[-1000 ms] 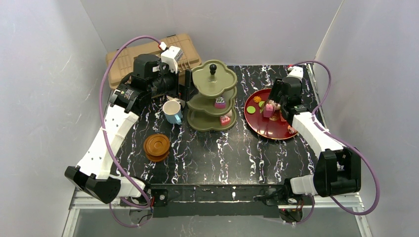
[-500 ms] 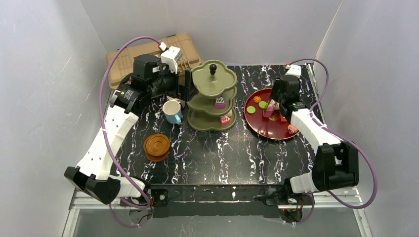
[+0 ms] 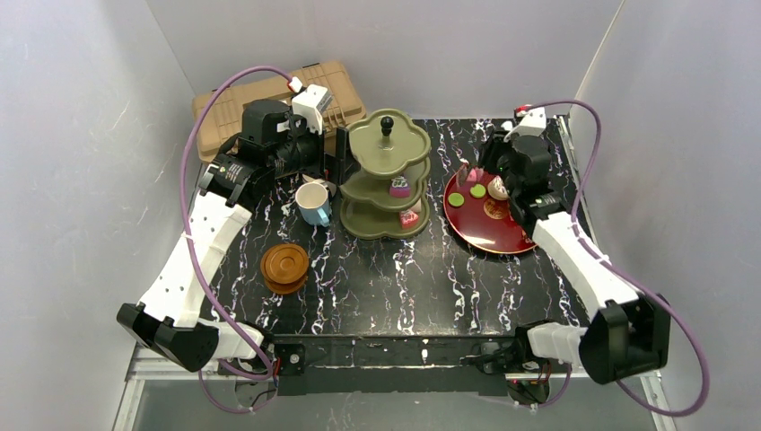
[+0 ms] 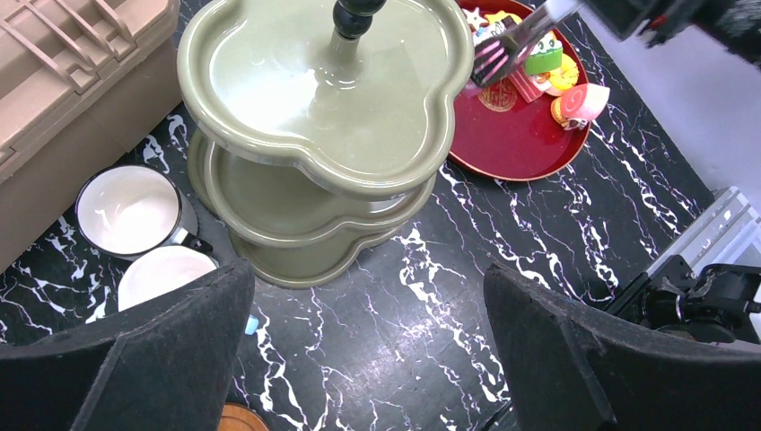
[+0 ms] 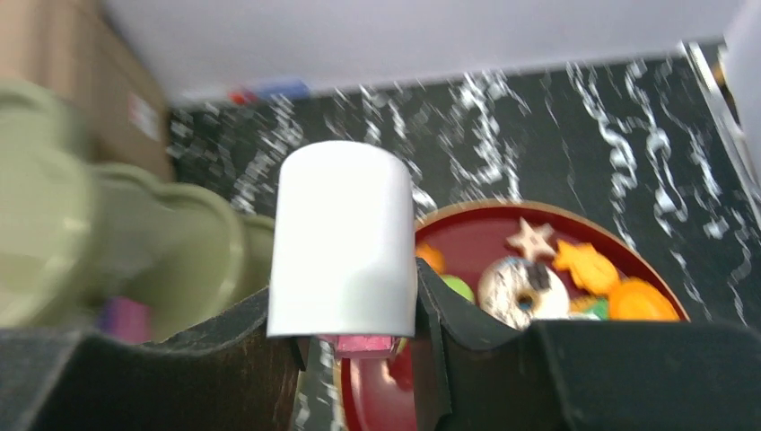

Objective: Serve the afternoon tea
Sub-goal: Place the desert on the desert table.

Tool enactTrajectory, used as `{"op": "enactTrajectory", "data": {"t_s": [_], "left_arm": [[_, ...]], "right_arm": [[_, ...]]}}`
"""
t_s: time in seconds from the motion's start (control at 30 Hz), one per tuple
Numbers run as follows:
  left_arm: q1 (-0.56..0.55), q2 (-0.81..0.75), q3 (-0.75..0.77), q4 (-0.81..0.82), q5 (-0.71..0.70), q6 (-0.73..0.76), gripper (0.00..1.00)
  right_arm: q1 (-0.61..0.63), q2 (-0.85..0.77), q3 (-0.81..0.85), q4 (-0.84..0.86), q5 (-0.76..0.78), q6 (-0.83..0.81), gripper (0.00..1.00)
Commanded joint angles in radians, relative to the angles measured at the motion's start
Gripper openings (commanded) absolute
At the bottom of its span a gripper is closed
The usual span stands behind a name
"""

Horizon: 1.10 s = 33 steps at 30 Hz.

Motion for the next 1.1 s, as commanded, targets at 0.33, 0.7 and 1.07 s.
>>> {"op": "enactTrajectory", "data": {"t_s": [0.33,0.7,1.07], "left_arm": [[0.005,-0.045,-0.006,0.003,0.016,-0.002,0.98],[0.006,-0.05,0.004,0.0,0.014,0.008,0.98],[0.006,-0.048,0.007,0.001,0.014,0.007,0.98]], "right_arm": [[0.052,-0.117,-0.089,0.501,-0.072,0.266,0.01],[0.052,-0.047,-0.143,0.576,-0.097,0.441,0.02],[0.081,0.013,-0.173,0.631,-0.108,0.506,0.07]]}}
